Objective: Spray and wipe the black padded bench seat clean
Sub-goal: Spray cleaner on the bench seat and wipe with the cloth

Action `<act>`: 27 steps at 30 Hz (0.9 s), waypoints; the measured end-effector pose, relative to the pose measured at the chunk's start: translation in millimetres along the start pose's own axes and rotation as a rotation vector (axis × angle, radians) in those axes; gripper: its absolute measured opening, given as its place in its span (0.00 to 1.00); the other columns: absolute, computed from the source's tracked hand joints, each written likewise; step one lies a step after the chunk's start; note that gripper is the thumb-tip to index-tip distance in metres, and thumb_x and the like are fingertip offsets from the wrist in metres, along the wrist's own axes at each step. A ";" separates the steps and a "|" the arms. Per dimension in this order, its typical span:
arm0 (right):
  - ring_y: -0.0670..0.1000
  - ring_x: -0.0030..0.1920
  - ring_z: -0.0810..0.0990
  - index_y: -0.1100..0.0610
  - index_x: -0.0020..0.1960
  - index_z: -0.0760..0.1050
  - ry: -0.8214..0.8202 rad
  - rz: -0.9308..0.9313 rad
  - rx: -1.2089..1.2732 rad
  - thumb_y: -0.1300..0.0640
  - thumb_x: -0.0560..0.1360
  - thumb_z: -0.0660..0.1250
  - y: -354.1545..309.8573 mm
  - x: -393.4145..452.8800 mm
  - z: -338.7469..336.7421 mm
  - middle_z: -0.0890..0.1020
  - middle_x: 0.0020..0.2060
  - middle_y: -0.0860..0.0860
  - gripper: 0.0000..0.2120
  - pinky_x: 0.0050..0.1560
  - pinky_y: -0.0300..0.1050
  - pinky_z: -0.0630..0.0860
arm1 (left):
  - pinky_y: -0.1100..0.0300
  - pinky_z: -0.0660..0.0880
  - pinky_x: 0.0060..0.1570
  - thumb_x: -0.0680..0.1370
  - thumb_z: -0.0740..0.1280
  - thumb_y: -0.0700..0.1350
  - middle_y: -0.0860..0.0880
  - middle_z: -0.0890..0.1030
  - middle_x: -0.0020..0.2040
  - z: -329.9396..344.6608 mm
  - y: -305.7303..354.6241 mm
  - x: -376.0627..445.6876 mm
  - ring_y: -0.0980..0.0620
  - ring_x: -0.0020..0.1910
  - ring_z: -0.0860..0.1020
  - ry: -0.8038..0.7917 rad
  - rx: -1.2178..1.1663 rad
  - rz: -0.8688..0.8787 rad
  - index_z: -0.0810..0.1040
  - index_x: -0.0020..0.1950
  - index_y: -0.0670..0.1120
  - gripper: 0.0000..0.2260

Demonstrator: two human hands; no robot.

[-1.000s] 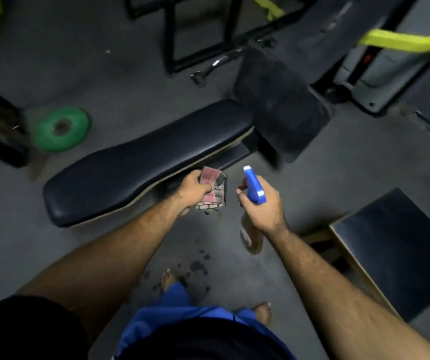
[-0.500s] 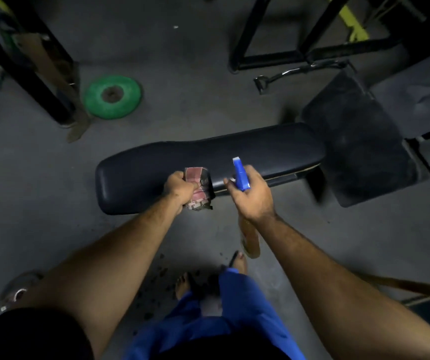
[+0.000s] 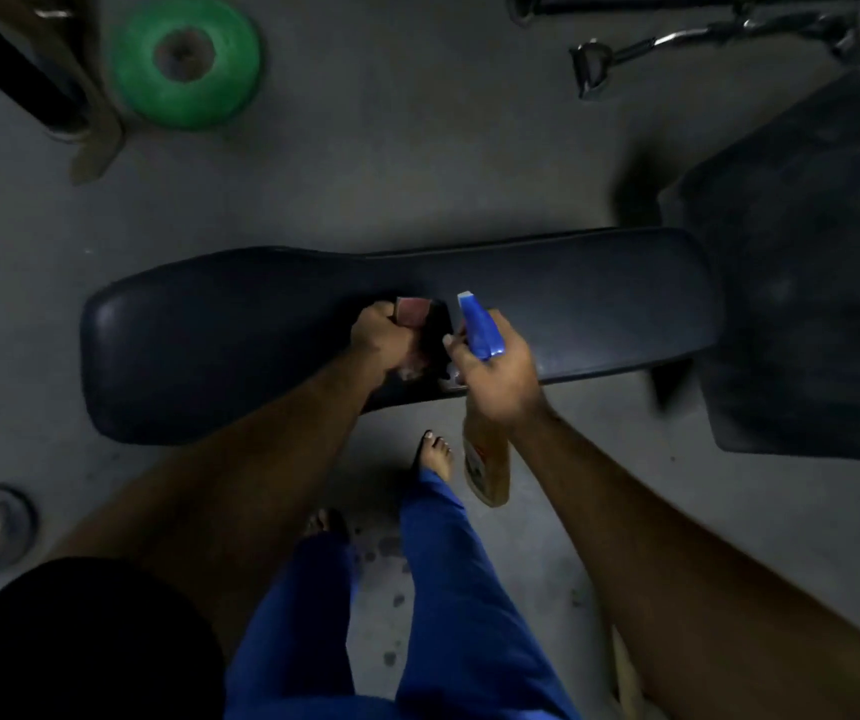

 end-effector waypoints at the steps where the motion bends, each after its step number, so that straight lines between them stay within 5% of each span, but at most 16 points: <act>1: 0.52 0.39 0.79 0.45 0.42 0.72 -0.014 0.029 0.007 0.56 0.76 0.71 8.5 12.9 -0.5 0.78 0.36 0.47 0.10 0.47 0.58 0.80 | 0.49 0.83 0.45 0.61 0.79 0.50 0.47 0.85 0.42 9.1 -4.0 17.2 0.46 0.41 0.84 -0.008 0.011 -0.020 0.83 0.48 0.48 0.17; 6: 0.53 0.41 0.80 0.43 0.46 0.74 -0.059 0.139 0.076 0.58 0.76 0.69 44.4 59.4 8.6 0.80 0.40 0.50 0.10 0.47 0.62 0.82 | 0.48 0.82 0.45 0.66 0.78 0.54 0.48 0.85 0.42 41.2 -12.3 76.7 0.48 0.41 0.84 -0.061 0.126 -0.021 0.84 0.49 0.49 0.15; 9: 0.50 0.41 0.78 0.51 0.50 0.75 -0.056 0.179 0.096 0.59 0.77 0.70 49.4 72.8 20.2 0.78 0.40 0.50 0.06 0.46 0.54 0.82 | 0.58 0.75 0.42 0.75 0.72 0.49 0.50 0.79 0.47 40.0 5.7 73.9 0.52 0.45 0.78 -0.019 0.310 0.047 0.79 0.56 0.45 0.12; 14: 0.48 0.41 0.79 0.52 0.52 0.75 -0.086 0.224 0.107 0.57 0.77 0.70 42.0 73.5 38.3 0.79 0.42 0.50 0.06 0.39 0.39 0.79 | 0.56 0.72 0.47 0.76 0.69 0.48 0.46 0.79 0.55 16.3 11.9 66.9 0.47 0.53 0.78 0.028 0.363 0.119 0.74 0.62 0.45 0.16; 20: 0.58 0.44 0.81 0.50 0.51 0.76 -0.108 0.239 0.077 0.56 0.76 0.72 15.9 64.6 87.4 0.81 0.44 0.54 0.07 0.51 0.58 0.81 | 0.50 0.74 0.55 0.74 0.70 0.50 0.44 0.77 0.60 -58.8 5.5 55.7 0.43 0.57 0.76 0.054 0.568 0.285 0.73 0.64 0.46 0.21; 27: 0.51 0.36 0.79 0.45 0.42 0.75 -0.040 0.192 -0.021 0.45 0.71 0.73 -1.9 70.2 177.8 0.79 0.33 0.47 0.08 0.44 0.62 0.81 | 0.45 0.61 0.68 0.75 0.66 0.56 0.40 0.68 0.71 -165.0 -44.7 72.1 0.39 0.71 0.65 0.294 0.867 0.367 0.69 0.69 0.44 0.26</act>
Point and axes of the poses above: each hand's wrist, its own x-axis towards the middle knuckle, its own z-axis out of the palm, y = z × x, the point moved 9 cm from there along x, towards the middle knuckle
